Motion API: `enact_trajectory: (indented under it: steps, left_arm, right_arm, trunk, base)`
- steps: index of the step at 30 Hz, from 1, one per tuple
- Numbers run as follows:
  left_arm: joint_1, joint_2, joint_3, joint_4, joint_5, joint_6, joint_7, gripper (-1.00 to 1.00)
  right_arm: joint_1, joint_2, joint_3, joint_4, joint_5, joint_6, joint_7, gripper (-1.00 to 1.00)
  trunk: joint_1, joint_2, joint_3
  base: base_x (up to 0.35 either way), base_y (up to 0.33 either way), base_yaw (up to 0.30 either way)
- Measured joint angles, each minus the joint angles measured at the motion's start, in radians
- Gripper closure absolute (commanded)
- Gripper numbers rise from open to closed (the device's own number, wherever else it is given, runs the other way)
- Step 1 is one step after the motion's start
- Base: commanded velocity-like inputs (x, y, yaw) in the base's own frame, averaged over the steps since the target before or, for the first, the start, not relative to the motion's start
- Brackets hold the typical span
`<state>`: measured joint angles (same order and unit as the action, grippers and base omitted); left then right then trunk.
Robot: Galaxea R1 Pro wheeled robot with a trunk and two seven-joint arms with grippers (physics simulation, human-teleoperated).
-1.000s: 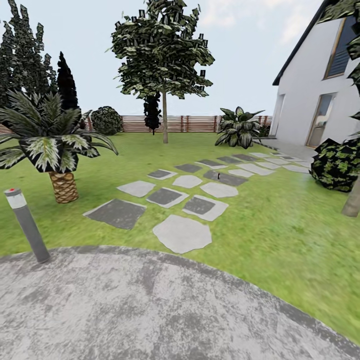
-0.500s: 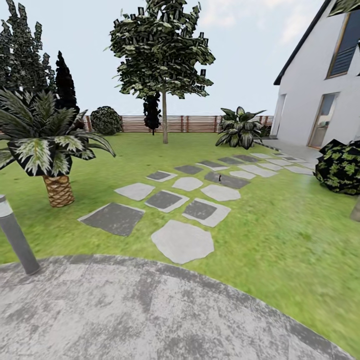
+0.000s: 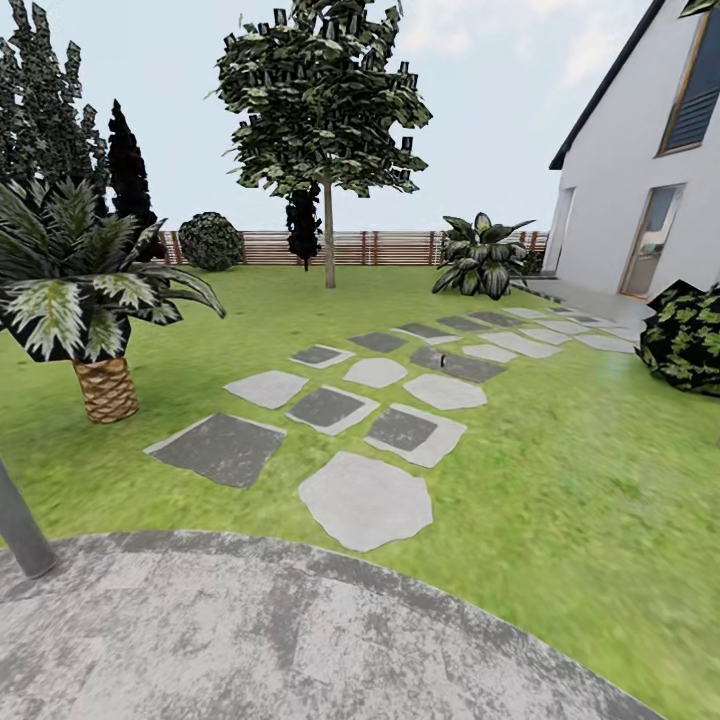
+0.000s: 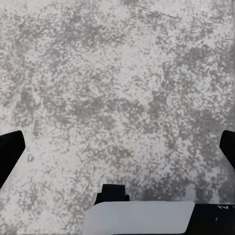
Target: In the garden, pick up the pesticide atomizer on the floor and spray pesticide onto both trees until each tree trunk is fully covered.
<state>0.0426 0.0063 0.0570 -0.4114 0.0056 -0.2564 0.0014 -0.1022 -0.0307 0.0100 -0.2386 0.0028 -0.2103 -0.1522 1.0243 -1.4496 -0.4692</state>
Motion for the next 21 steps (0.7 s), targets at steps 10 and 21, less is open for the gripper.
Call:
enact_trajectory:
  steps: [10, 21]
  left_arm:
    - [0.0, 0.0, 0.0, 0.0, 0.0, 0.0, 0.0, -1.0]
    - [0.0, 0.0, 0.0, 0.0, 0.0, 0.0, 0.0, -1.0]
  right_arm:
    - [0.001, 0.0, 0.0, 0.0, 0.0, 0.0, 0.0, -1.0]
    - [0.0, 0.0, 0.001, 0.0, 0.0, 0.0, 0.0, -1.0]
  trunk:
    - [0.0, 0.0, 0.0]
    - [0.0, 0.0, 0.0]
  base:
    - [0.35, 0.001, 0.0]
    - [0.35, 0.067, 0.0]
